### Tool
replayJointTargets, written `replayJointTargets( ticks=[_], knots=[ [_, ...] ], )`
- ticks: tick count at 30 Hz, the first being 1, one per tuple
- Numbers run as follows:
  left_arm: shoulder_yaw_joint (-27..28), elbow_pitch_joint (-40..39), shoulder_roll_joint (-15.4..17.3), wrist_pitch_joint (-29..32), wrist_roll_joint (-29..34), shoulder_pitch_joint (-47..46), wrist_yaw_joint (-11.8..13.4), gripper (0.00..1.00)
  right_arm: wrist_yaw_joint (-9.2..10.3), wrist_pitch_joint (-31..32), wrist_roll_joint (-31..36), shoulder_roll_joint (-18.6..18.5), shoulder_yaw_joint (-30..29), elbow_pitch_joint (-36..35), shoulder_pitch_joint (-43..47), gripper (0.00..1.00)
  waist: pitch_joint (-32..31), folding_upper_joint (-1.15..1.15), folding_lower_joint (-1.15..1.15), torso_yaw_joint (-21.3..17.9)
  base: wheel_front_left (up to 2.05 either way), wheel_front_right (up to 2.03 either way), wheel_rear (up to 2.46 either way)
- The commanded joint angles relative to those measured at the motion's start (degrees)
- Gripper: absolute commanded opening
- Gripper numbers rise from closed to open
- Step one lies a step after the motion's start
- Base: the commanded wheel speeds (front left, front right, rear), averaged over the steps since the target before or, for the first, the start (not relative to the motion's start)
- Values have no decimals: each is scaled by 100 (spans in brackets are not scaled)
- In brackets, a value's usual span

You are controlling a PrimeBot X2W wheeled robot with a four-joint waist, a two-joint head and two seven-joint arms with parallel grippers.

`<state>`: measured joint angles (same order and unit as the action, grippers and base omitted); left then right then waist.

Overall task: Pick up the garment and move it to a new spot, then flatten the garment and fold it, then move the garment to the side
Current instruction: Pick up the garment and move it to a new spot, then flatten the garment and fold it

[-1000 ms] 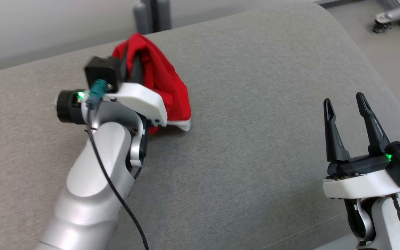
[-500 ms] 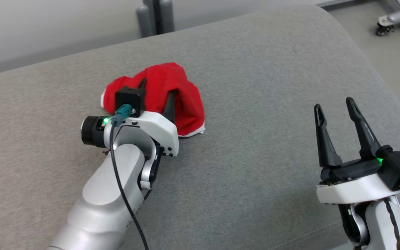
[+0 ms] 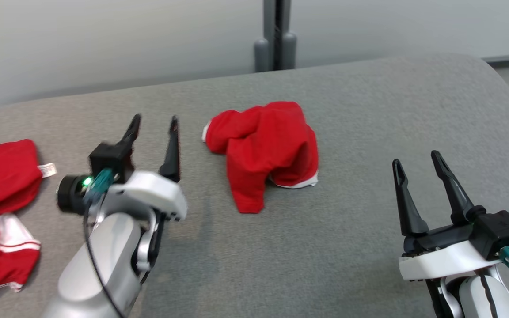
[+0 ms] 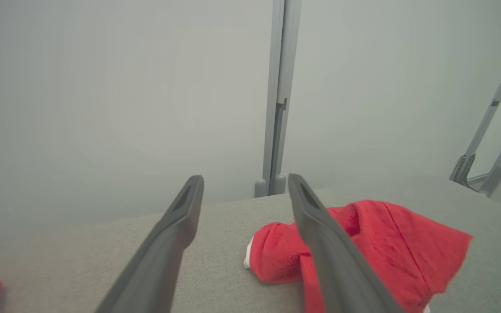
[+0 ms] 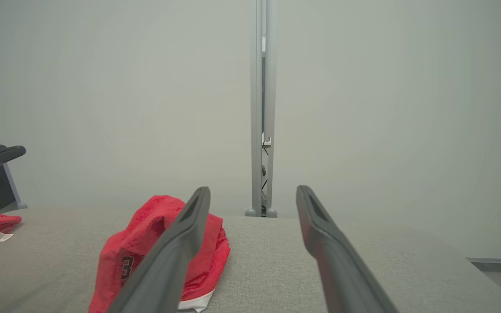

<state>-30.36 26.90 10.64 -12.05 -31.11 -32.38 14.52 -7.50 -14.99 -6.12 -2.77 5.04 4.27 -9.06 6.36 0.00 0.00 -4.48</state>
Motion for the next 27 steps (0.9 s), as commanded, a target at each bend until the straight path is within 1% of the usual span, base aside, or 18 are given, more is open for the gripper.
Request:
replayJointTargets(
  ticks=[1,4,6,9,12,15,18,21,27],
  knots=[
    [67,-135,99,-66,2,236,92,100,2,-32,5,-23,11,10,49,100,-186,0,0,247,0,0,0],
    [226,-488,257,-191,-20,664,236,100,2,-32,-17,-25,34,38,117,100,-275,0,0,419,0,0,0],
    [275,-662,380,-264,180,973,411,100,2,-32,9,-24,41,72,163,100,-339,0,0,531,0,0,0],
    [422,-1021,268,-312,297,1499,571,100,2,-32,18,-23,70,122,238,100,-428,0,0,682,0,0,0],
    [682,-1471,131,-314,561,2043,634,100,2,-32,41,-24,120,173,322,100,-489,0,0,837,0,0,0],
    [896,-1715,-75,-318,787,2443,573,100,2,-32,85,-23,152,251,369,100,-505,0,0,992,0,0,0],
    [1070,-1812,-266,-318,941,2619,422,100,2,-32,27,-27,67,352,365,100,-474,0,0,1169,0,0,0],
    [1183,-1793,-373,-319,1087,2630,268,100,2,-29,-20,-21,78,520,321,100,-427,0,0,1383,0,0,0],
    [1324,-1691,-575,-320,1315,2539,42,100,2,202,-492,-25,210,1091,104,100,-341,0,0,1877,0,0,0]
  ],
)
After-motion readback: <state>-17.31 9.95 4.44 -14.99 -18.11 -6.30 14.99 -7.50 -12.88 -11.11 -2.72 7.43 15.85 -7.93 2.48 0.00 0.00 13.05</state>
